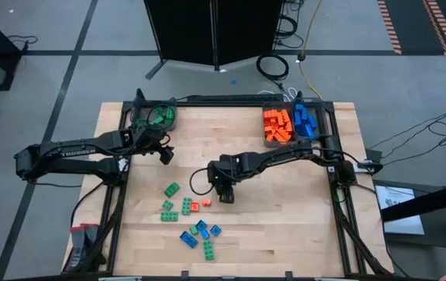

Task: Sort blocks
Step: Put the green game piece into the left black bin

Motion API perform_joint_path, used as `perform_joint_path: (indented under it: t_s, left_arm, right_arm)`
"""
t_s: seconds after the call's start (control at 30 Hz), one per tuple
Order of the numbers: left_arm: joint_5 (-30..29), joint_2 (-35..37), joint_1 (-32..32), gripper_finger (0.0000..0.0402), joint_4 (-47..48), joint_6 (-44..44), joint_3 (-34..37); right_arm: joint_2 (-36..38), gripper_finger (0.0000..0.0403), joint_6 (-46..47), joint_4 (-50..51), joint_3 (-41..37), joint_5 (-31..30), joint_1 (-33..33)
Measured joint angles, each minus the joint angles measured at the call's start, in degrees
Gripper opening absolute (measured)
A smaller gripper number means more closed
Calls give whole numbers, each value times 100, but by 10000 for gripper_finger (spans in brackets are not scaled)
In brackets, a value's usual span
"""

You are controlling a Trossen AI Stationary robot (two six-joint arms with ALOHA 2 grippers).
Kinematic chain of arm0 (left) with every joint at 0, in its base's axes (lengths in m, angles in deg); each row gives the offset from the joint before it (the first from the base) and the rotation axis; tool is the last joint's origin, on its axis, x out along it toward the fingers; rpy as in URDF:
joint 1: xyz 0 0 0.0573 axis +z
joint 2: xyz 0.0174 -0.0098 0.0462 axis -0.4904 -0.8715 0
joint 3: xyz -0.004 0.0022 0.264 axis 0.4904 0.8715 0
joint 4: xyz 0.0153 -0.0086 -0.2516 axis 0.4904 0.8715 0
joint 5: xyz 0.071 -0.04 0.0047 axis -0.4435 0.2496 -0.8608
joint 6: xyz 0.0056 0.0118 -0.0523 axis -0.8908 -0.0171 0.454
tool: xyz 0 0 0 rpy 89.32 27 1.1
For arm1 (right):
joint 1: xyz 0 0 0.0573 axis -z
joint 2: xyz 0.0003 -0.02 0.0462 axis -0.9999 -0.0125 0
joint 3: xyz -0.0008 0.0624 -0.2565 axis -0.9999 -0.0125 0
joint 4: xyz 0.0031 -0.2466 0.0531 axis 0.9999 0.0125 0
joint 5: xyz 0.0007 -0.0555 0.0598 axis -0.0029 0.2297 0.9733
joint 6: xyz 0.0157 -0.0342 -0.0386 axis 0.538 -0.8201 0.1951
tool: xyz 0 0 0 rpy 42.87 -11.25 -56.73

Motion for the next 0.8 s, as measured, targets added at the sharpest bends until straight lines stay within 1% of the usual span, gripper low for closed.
perform_joint_path:
  t_s: [0.1, 0.2, 0.4, 0.5, 0.6, 0.8]
  left_arm:
    - [0, 0, 0, 306, -42, -29, 0]
    - [0, 2, 0, 306, -107, -33, 0]
    - [0, 0, 0, 306, -136, -27, 0]
    - [0, 0, 0, 306, -136, -29, 0]
    - [0, 0, 0, 306, -133, -22, 0]
    - [0, 0, 1, 306, -131, 6, 0]
  right_arm:
    - [-1, 196, -334, -68, 0, -280, 37]
    - [-2, 196, -712, -273, 0, -251, 99]
    - [-2, 196, -1694, -406, 0, 697, 99]
    - [-4, 196, -1890, -348, 0, 1069, 99]
    - [-4, 196, -1886, -262, 0, 1091, 102]
    - [-7, 198, -2067, -263, 0, 940, 102]
